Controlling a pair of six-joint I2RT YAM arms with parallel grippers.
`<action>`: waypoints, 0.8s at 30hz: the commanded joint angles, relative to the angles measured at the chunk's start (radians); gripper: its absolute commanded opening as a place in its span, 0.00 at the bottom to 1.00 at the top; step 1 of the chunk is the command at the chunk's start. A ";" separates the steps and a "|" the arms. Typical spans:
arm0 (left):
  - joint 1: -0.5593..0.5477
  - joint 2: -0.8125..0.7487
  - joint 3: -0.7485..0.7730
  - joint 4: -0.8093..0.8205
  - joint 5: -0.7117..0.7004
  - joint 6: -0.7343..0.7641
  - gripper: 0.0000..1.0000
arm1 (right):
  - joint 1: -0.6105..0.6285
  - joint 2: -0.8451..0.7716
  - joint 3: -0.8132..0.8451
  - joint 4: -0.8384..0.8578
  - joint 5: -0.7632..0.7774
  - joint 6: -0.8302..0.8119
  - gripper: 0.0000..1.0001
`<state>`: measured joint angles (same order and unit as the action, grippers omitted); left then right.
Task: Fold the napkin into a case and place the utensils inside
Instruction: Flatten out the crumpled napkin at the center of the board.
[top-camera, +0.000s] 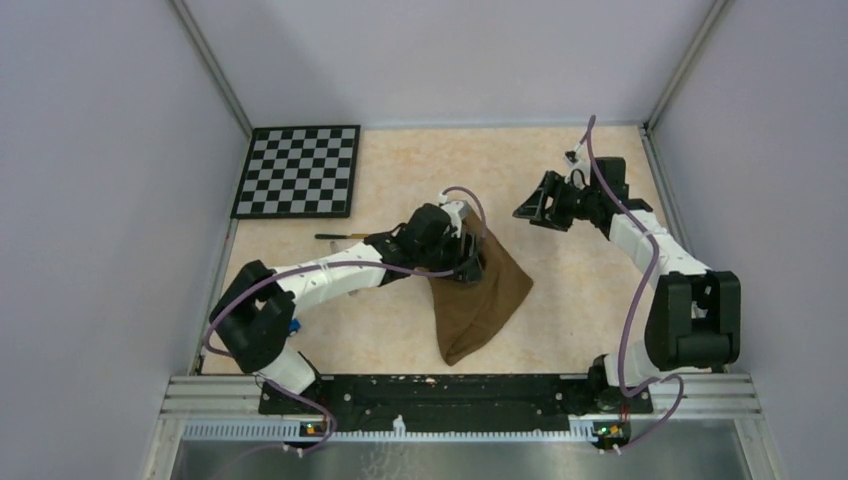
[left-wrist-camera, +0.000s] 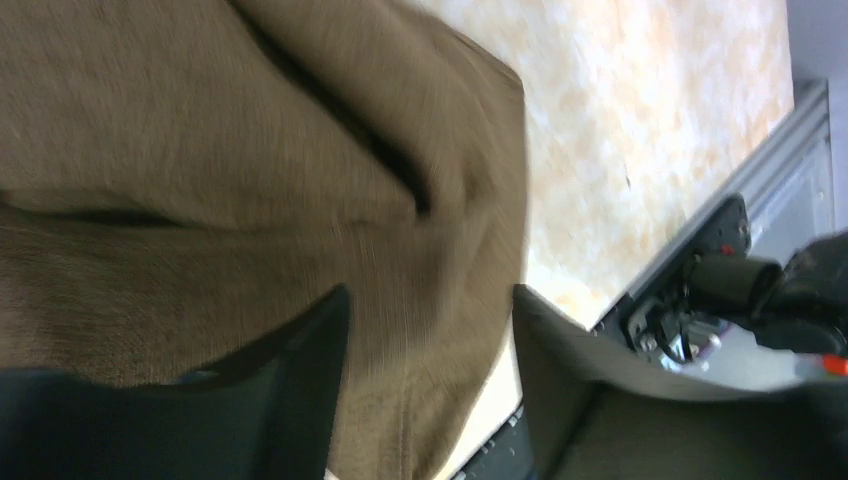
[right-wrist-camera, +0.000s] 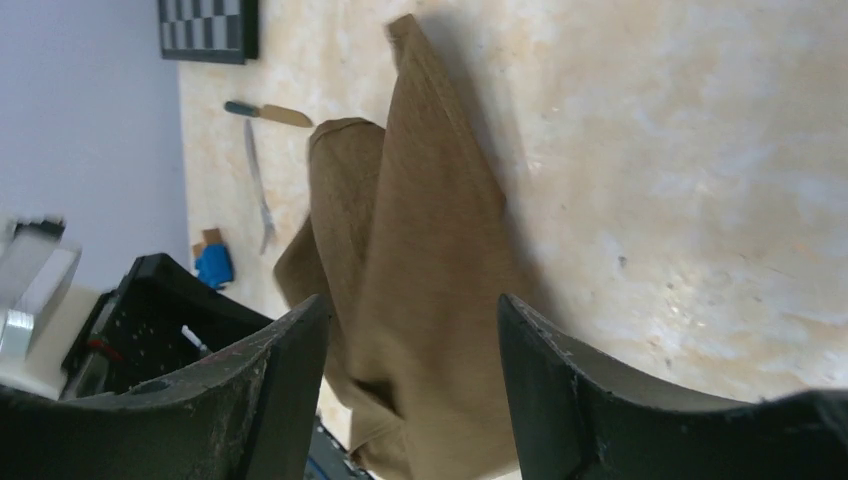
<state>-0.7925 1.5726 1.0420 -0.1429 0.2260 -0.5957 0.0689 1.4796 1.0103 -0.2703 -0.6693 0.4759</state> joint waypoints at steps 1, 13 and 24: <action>-0.043 -0.147 -0.031 -0.022 -0.092 0.041 0.79 | 0.011 -0.111 -0.040 -0.027 0.064 -0.117 0.62; -0.032 -0.153 0.016 -0.186 -0.138 -0.008 0.81 | 0.163 -0.169 -0.239 0.065 -0.002 -0.029 0.54; -0.031 -0.194 -0.033 -0.164 -0.121 -0.026 0.93 | 0.216 -0.109 -0.339 0.206 -0.046 0.044 0.39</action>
<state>-0.8200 1.4311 1.0206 -0.3191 0.1001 -0.6090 0.2684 1.3540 0.6674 -0.1589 -0.6865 0.5014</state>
